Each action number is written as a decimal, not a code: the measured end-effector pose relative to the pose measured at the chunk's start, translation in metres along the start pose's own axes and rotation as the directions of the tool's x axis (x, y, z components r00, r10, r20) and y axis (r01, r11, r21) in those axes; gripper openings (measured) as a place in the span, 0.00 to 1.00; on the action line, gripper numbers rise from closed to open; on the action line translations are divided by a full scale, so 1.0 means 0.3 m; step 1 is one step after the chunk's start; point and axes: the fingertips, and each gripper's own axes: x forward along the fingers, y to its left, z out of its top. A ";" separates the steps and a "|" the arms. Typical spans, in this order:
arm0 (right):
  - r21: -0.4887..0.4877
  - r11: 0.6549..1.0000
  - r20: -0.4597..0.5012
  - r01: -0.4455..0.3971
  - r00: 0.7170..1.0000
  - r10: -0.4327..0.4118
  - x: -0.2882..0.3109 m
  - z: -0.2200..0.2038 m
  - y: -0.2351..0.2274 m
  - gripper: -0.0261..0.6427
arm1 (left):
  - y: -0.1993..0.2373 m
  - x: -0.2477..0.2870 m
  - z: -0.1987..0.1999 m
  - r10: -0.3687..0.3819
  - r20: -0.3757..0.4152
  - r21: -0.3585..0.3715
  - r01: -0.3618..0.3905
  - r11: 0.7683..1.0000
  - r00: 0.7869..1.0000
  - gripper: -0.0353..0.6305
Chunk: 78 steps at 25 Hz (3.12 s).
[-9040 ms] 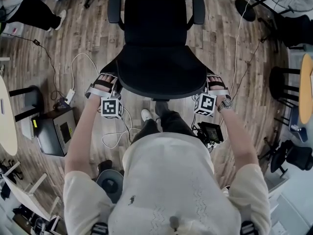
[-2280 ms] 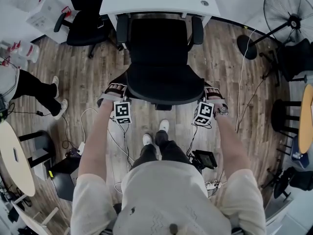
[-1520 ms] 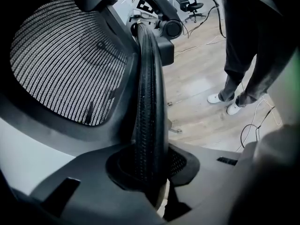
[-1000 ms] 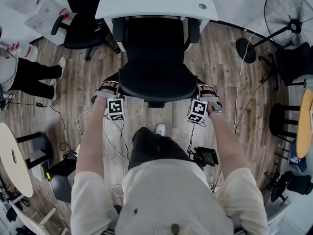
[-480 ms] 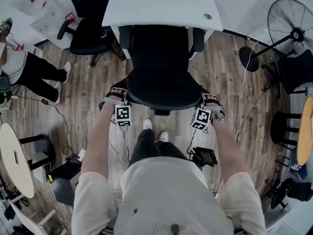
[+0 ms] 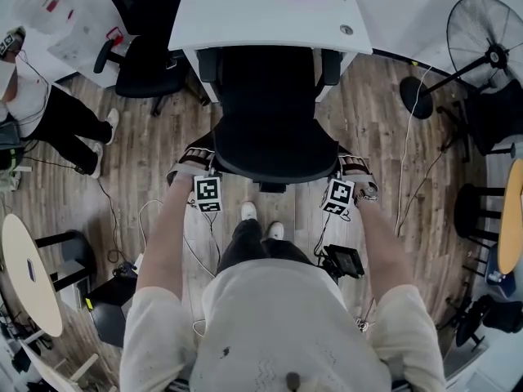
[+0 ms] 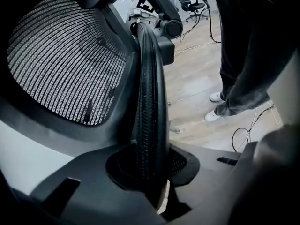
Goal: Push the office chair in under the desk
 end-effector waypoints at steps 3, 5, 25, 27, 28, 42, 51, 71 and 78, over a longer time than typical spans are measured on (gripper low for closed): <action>0.002 1.000 -0.002 -0.005 1.000 0.005 0.021 0.003 -0.020 0.23 | 0.026 0.015 -0.013 0.002 0.002 0.001 -0.002 1.000 1.000 0.16; 0.001 1.000 -0.006 -0.003 1.000 0.003 0.033 0.003 -0.036 0.23 | 0.041 0.027 -0.020 0.001 0.002 0.002 -0.001 1.000 1.000 0.17; 0.015 1.000 -0.016 0.004 1.000 -0.004 0.169 0.052 -0.187 0.23 | 0.198 0.156 -0.115 0.008 0.027 0.021 -0.008 1.000 1.000 0.16; 0.016 1.000 -0.017 0.005 1.000 -0.005 0.186 0.061 -0.203 0.23 | 0.214 0.170 -0.129 0.013 0.028 0.021 -0.013 1.000 1.000 0.16; 0.017 1.000 -0.017 0.005 1.000 -0.004 0.195 0.064 -0.211 0.23 | 0.223 0.178 -0.134 0.015 0.028 0.022 -0.015 1.000 0.999 0.16; 0.027 1.000 -0.016 0.004 1.000 -0.004 0.277 0.071 -0.295 0.23 | 0.308 0.258 -0.167 0.028 0.032 0.031 -0.029 0.999 0.999 0.16; 0.023 1.000 -0.012 0.010 1.000 -0.010 0.325 0.062 -0.360 0.23 | 0.371 0.303 -0.176 0.039 0.024 0.028 -0.040 0.999 0.999 0.15; -0.003 1.000 0.018 0.021 1.000 -0.021 0.367 -0.004 -0.413 0.24 | 0.400 0.337 -0.114 0.071 0.014 0.004 -0.071 0.997 0.997 0.15; -0.020 1.000 0.036 0.019 0.999 -0.019 0.390 -0.058 -0.455 0.24 | 0.430 0.356 -0.065 0.076 -0.004 -0.011 -0.076 0.997 0.997 0.15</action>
